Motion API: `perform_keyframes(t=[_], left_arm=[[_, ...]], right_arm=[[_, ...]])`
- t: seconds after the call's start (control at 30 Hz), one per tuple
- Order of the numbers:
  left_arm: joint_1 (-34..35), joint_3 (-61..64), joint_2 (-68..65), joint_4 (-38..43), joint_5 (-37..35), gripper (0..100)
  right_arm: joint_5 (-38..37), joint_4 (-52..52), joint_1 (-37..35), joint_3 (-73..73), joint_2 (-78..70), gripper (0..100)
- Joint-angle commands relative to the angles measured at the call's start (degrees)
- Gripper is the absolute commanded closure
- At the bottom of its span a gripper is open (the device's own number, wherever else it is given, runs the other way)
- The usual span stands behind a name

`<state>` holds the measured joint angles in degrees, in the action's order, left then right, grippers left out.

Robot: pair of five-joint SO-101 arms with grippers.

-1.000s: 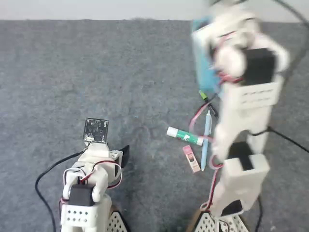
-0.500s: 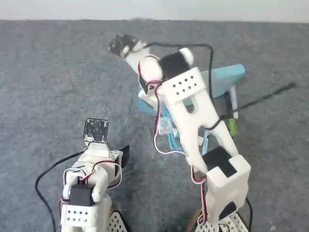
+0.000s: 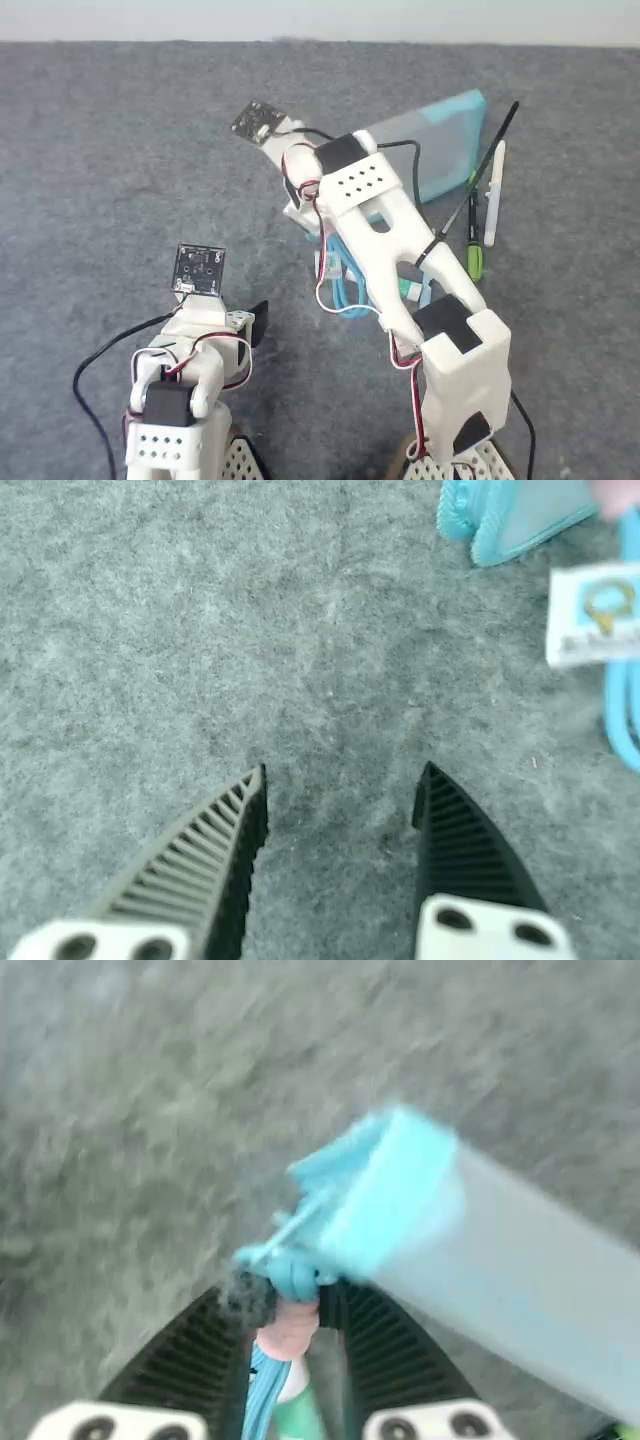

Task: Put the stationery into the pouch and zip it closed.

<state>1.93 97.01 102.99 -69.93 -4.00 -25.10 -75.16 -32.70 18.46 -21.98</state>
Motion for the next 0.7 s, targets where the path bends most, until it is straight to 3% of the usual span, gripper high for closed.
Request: perform_keyframes(t=[0.0, 0.17, 0.33, 0.43, 0.67], left_arm=[[-0.44, -0.40, 0.79, -0.44, -0.62, 77], [-0.44, -0.40, 0.79, -0.44, -0.62, 77], [-0.44, -0.40, 0.79, -0.44, -0.62, 77], [-0.44, -0.40, 0.79, -0.44, -0.62, 77], [-0.44, -0.40, 0.79, -0.44, -0.62, 77]], right_arm=[[0.79, 3.82, 2.07, 0.09, 0.75, 87.2], [0.79, 7.96, 1.80, 0.09, 0.31, 76.9], [1.23, 7.96, 1.45, -0.26, 0.22, 76.7], [6.77, 8.57, 1.27, -1.14, 0.22, 76.4], [8.26, 21.41, -2.86, -13.27, 0.31, 76.4]])
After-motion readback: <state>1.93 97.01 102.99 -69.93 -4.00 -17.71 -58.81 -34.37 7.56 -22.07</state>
